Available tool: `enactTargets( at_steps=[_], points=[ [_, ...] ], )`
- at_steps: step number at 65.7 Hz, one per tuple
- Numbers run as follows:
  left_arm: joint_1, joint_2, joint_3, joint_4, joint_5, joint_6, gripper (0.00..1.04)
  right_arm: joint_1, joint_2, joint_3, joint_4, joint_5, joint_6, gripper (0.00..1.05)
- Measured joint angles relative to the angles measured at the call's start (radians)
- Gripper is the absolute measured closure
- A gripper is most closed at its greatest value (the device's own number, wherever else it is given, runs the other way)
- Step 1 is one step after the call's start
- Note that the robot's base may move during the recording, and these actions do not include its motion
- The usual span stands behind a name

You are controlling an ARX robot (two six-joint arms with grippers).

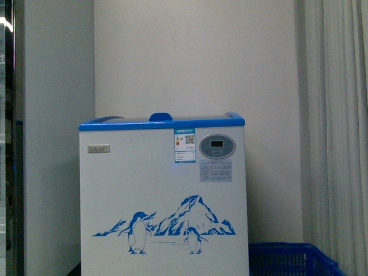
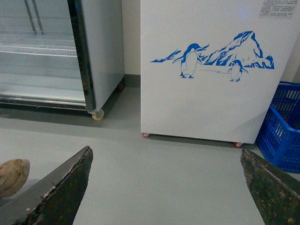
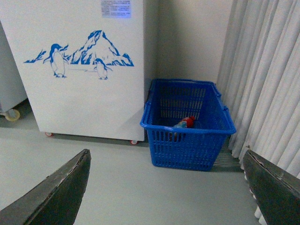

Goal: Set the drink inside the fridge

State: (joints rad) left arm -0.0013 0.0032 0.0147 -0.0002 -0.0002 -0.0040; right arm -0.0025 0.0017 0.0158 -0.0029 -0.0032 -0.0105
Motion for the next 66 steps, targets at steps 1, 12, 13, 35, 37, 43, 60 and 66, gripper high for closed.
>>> enactTargets(
  at_steps=[1, 12, 13, 35, 37, 43, 60, 66],
  points=[
    [0.000, 0.000, 0.000, 0.000, 0.000, 0.000, 0.08, 0.000, 0.000, 0.000, 0.000, 0.000, 0.000, 0.07],
    [0.000, 0.000, 0.000, 0.000, 0.000, 0.000, 0.08, 0.000, 0.000, 0.000, 0.000, 0.000, 0.000, 0.07],
    [0.000, 0.000, 0.000, 0.000, 0.000, 0.000, 0.08, 0.000, 0.000, 0.000, 0.000, 0.000, 0.000, 0.07],
    [0.000, 0.000, 0.000, 0.000, 0.000, 0.000, 0.08, 0.000, 0.000, 0.000, 0.000, 0.000, 0.000, 0.07],
    [0.000, 0.000, 0.000, 0.000, 0.000, 0.000, 0.08, 0.000, 0.000, 0.000, 0.000, 0.000, 0.000, 0.07],
    [0.000, 0.000, 0.000, 0.000, 0.000, 0.000, 0.08, 0.000, 0.000, 0.000, 0.000, 0.000, 0.000, 0.07],
    [0.000, 0.000, 0.000, 0.000, 0.000, 0.000, 0.08, 0.000, 0.000, 0.000, 0.000, 0.000, 0.000, 0.07],
    [0.000, 0.000, 0.000, 0.000, 0.000, 0.000, 0.08, 0.000, 0.000, 0.000, 0.000, 0.000, 0.000, 0.07]
  ],
)
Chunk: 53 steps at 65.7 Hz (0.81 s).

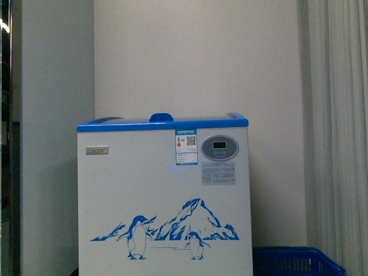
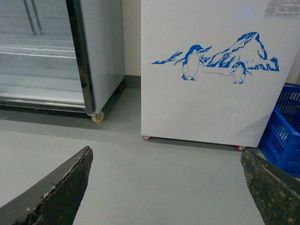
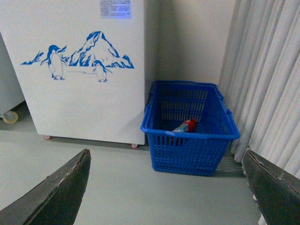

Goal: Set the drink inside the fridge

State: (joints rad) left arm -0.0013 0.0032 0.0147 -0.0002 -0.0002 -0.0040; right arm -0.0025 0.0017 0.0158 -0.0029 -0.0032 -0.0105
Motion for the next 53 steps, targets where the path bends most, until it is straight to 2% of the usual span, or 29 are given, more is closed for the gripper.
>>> enactTargets(
  at_steps=[53],
  points=[
    [0.000, 0.000, 0.000, 0.000, 0.000, 0.000, 0.08, 0.000, 0.000, 0.000, 0.000, 0.000, 0.000, 0.07]
  ],
)
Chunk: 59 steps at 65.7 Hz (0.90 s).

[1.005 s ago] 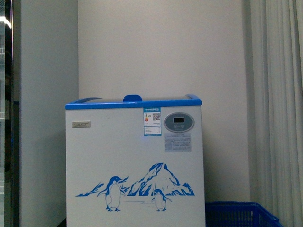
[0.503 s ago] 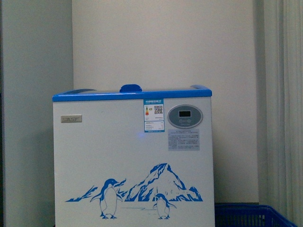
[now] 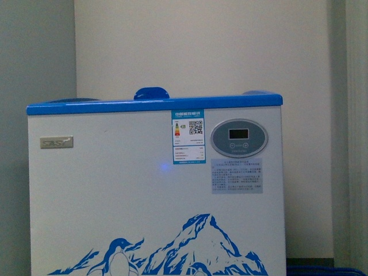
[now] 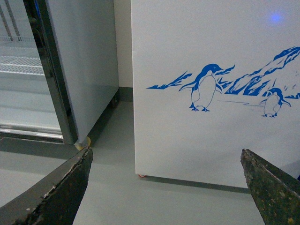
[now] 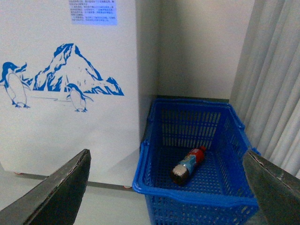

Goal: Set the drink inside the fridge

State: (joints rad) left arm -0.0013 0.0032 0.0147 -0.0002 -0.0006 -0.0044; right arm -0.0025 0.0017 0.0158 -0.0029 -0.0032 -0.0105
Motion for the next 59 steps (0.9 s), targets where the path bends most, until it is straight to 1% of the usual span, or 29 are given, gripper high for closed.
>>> enactTargets(
  at_steps=[59],
  points=[
    [0.000, 0.000, 0.000, 0.000, 0.000, 0.000, 0.08, 0.000, 0.000, 0.000, 0.000, 0.000, 0.000, 0.07]
  ],
)
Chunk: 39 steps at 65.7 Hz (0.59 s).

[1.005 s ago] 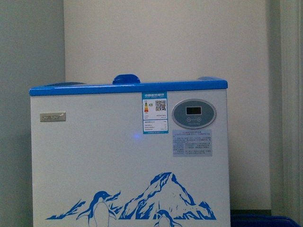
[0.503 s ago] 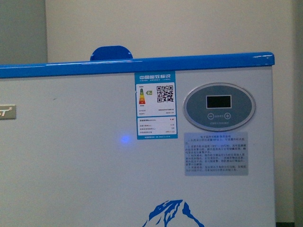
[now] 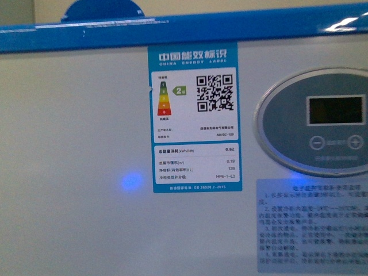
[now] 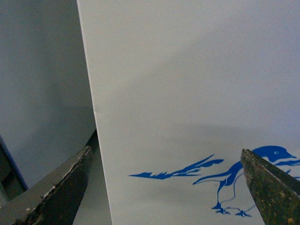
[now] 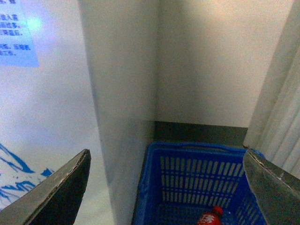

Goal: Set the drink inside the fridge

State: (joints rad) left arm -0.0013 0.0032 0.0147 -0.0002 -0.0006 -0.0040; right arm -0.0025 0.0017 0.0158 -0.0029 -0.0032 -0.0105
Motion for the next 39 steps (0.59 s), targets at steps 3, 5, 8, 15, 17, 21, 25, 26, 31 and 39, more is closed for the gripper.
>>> enactTargets(
  at_steps=[3, 5, 8, 15, 17, 21, 25, 26, 31, 39],
  points=[
    [0.000, 0.001, 0.000, 0.000, 0.000, 0.000, 0.08, 0.000, 0.000, 0.000, 0.000, -0.001, 0.000, 0.07],
    [0.000, 0.001, 0.000, 0.000, 0.000, 0.000, 0.08, 0.001, 0.001, 0.000, 0.000, 0.003, 0.000, 0.07],
    [0.000, 0.001, 0.000, 0.000, 0.000, 0.000, 0.08, 0.010, 0.011, 0.004, -0.016, 0.036, 0.009, 0.07],
    [0.000, 0.002, 0.000, 0.000, 0.000, 0.000, 0.08, -0.029, 0.174, 0.128, -0.281, 0.157, 0.025, 0.07],
    [0.000, 0.001, 0.000, 0.000, 0.000, 0.000, 0.08, -0.080, 0.203, 0.152, -0.311, 0.104, 0.017, 0.07],
    [0.000, 0.001, 0.000, 0.000, 0.000, 0.000, 0.08, -0.190, 0.256, 0.193, -0.345, -0.023, -0.003, 0.07],
    [0.000, 0.001, 0.000, 0.000, 0.000, 0.000, 0.08, -0.318, 0.310, 0.217, -0.330, -0.140, -0.038, 0.07],
    [0.000, 0.001, 0.000, 0.000, 0.000, 0.000, 0.08, -0.343, 0.324, 0.222, -0.321, -0.153, -0.042, 0.07],
    [0.000, 0.001, 0.000, 0.000, 0.000, 0.000, 0.08, -0.526, 0.533, 0.241, -0.177, -0.272, -0.121, 0.07],
    [0.000, 0.001, 0.000, 0.000, 0.000, 0.000, 0.08, -0.581, 1.050, 0.306, 0.159, -0.214, -0.160, 0.07]
  ],
)
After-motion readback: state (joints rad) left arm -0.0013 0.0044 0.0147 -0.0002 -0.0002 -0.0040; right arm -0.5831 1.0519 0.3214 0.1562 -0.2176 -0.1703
